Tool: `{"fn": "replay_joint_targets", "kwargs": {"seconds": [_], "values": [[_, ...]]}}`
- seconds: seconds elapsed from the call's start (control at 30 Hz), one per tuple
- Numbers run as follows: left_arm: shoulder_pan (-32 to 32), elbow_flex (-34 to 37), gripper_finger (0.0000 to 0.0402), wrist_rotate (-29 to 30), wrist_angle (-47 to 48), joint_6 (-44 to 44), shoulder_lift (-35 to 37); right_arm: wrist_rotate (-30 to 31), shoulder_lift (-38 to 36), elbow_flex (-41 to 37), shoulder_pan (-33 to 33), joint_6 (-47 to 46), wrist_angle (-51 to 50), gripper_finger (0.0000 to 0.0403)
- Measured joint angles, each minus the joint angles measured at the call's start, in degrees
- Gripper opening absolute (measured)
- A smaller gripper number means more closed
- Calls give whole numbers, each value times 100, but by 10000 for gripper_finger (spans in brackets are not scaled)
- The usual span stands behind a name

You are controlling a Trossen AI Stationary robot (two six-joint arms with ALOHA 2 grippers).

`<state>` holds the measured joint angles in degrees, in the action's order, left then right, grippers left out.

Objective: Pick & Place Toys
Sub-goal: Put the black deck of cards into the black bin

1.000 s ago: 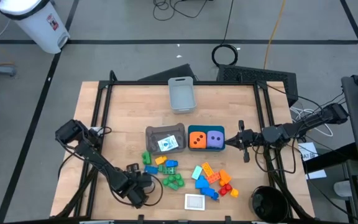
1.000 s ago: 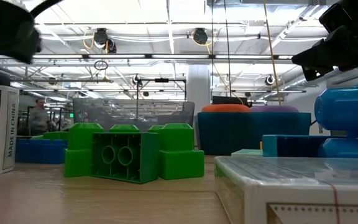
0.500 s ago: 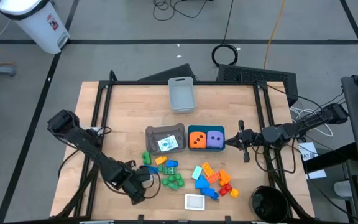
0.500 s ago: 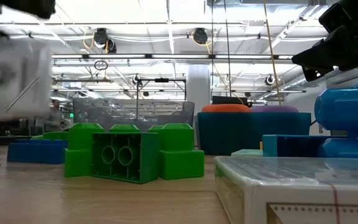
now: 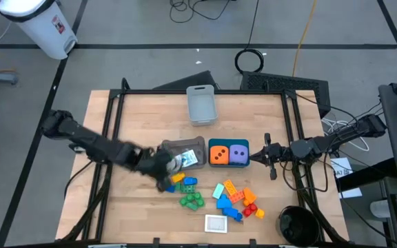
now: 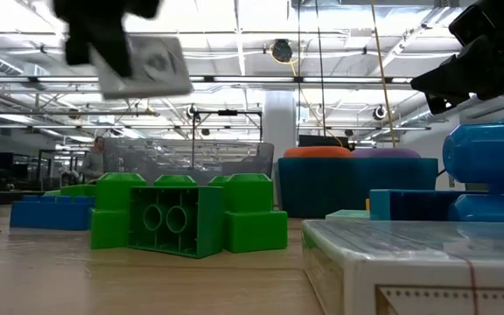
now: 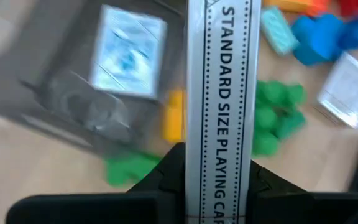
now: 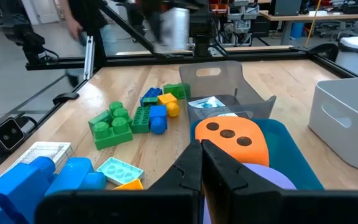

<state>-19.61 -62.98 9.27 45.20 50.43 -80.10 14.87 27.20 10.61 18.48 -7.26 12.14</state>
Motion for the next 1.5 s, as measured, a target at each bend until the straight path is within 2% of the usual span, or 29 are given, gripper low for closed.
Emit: {"fn": "replay_joint_targets", "kwargs": {"seconds": [0.2,0.37,0.57,0.77,1.0,1.3,1.5], "values": [[1396,-2,67,-881,-130,-1510,-184,0,-2,-2,0,64,-17,0],[2026,-4,67,-1480,-442,-2435,-512,4,2,0,0,65,-47,0],[2220,-4,67,-1730,-653,-3139,-1057,4,4,0,0,89,-48,0],[2193,-2,67,-2158,-910,-3252,-1464,4,4,0,0,89,-49,0],[2097,-2,70,-2133,-945,-3214,-1833,6,4,-2,-1,93,-58,0],[2105,-9,189,-2126,-980,-3421,-1766,6,4,0,0,93,-85,0],[2183,-9,233,-2126,-926,-3416,-1775,7,4,-2,0,93,-85,0]]}}
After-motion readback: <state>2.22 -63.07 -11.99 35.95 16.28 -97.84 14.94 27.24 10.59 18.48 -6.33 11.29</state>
